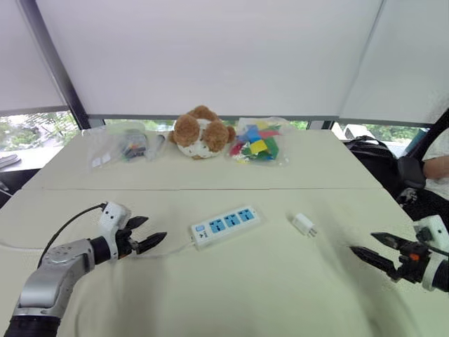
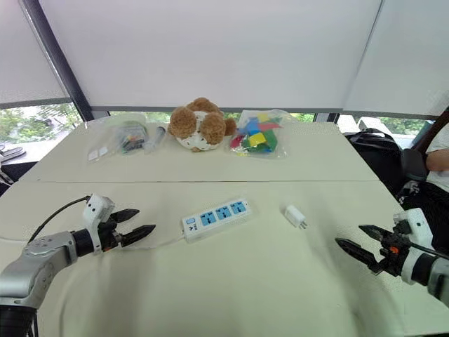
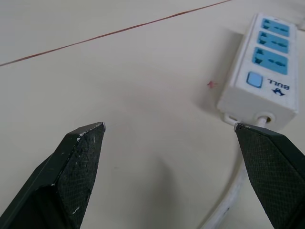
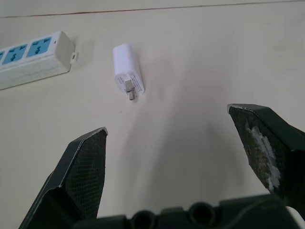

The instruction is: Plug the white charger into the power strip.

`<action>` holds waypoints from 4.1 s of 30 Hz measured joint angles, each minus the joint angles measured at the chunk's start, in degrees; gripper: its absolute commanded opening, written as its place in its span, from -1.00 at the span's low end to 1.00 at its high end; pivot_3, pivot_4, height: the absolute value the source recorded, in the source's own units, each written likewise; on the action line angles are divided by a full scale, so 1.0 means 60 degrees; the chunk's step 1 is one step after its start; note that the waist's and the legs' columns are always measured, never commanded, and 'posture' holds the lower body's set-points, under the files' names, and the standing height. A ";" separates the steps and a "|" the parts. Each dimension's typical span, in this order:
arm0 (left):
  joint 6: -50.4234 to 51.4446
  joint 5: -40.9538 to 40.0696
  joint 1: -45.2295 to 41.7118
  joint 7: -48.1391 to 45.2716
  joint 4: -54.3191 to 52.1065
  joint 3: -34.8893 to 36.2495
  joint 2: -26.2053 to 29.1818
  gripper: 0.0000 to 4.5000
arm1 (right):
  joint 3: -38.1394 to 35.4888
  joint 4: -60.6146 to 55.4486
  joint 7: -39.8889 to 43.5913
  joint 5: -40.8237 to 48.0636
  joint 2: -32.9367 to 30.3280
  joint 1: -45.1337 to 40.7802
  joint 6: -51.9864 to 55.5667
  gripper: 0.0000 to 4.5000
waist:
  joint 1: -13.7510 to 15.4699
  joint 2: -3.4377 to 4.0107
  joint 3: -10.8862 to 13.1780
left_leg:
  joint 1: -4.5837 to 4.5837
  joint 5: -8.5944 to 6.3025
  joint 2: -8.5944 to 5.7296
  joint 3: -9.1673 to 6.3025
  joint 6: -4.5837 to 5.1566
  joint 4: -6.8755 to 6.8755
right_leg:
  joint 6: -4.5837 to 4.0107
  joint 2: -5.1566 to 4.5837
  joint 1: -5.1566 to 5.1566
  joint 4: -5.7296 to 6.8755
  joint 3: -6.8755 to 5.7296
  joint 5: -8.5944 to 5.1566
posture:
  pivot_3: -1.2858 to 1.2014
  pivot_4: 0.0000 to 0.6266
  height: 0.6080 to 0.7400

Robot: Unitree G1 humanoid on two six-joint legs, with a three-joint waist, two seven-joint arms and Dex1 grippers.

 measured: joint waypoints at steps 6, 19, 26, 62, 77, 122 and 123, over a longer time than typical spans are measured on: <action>-0.0020 0.0059 -0.0327 -0.0001 0.0111 -0.0005 0.0108 1.00 | 0.0198 -0.0048 -0.0196 -0.0251 0.0078 -0.0337 0.0131 0.97 | 0.0043 -0.0001 0.0001 | -0.0019 -0.0001 -0.0001 -0.0001 0.0001 -0.0005 | 0.0048 -0.0001 -0.0013 -0.0001 0.0002 0.0003 | 0.03 -0.52 0.98; -0.0577 0.0630 -0.0871 0.1839 0.0481 0.0120 -0.0945 1.00 | 0.0548 -0.0177 -0.0839 -0.0854 0.0415 -0.0548 0.0432 0.97 | 0.0024 -0.0006 0.0003 | -0.0017 -0.0001 -0.0007 -0.0007 0.0001 -0.0040 | 0.0069 0.0000 -0.0024 0.0004 0.0002 0.0010 | 0.03 -0.52 0.98; -0.0719 0.0436 -0.0871 0.1118 0.1019 0.0250 -0.0677 1.00 | 0.0683 -0.0117 -0.0831 -0.1064 0.0415 -0.0596 0.0422 0.97 | 0.0044 -0.0006 0.0003 | -0.0016 -0.0001 -0.0008 -0.0008 0.0001 -0.0035 | 0.0068 0.0000 -0.0021 0.0007 0.0001 0.0009 | 0.03 -0.52 0.98; -0.4151 0.1660 -0.2467 -0.2917 0.4345 -0.2388 -0.2218 0.62 | 0.1241 -0.3189 -0.0522 0.1467 -0.0475 -0.2203 0.3891 1.00 | 0.0067 -0.0008 0.0009 | -0.0029 -0.0002 -0.0008 -0.0020 0.0002 -0.0003 | 0.0076 0.0005 -0.0022 0.0026 -0.0004 0.0014 | 0.03 -0.52 0.98; -0.4872 0.2174 -0.3343 -0.4601 0.5214 -0.3165 -0.1974 0.34 | 0.1248 -0.2792 -0.0302 0.1114 -0.0649 -0.2250 0.3694 1.00 | 0.0131 -0.0007 0.0008 | -0.0079 -0.0011 -0.0012 -0.0024 0.0019 0.0095 | 0.0101 0.0003 -0.0020 0.0030 -0.0005 0.0029 | 0.03 -0.52 0.98; -0.6585 0.2962 -0.4891 -0.6094 0.7628 -0.3789 -0.2570 0.34 | 1.2815 1.1229 0.7125 -0.7504 0.0651 -1.4417 0.1238 1.00 | 0.0517 0.0184 -0.0093 | -0.0114 -0.0049 -0.0021 0.0003 0.0085 0.0116 | 0.0104 -0.0010 -0.0065 0.0030 -0.0013 0.0025 | 0.03 -0.52 0.98; -0.6587 0.2965 -0.4873 -0.6068 0.7599 -0.3789 -0.2595 0.34 | 1.2893 1.1604 0.7127 -0.7634 0.0831 -1.4442 0.1084 1.00 | 0.0541 0.0195 -0.0095 | -0.0126 -0.0049 -0.0024 0.0003 0.0084 0.0122 | 0.0105 -0.0013 -0.0074 0.0032 -0.0013 0.0026 | 0.03 -0.52 0.98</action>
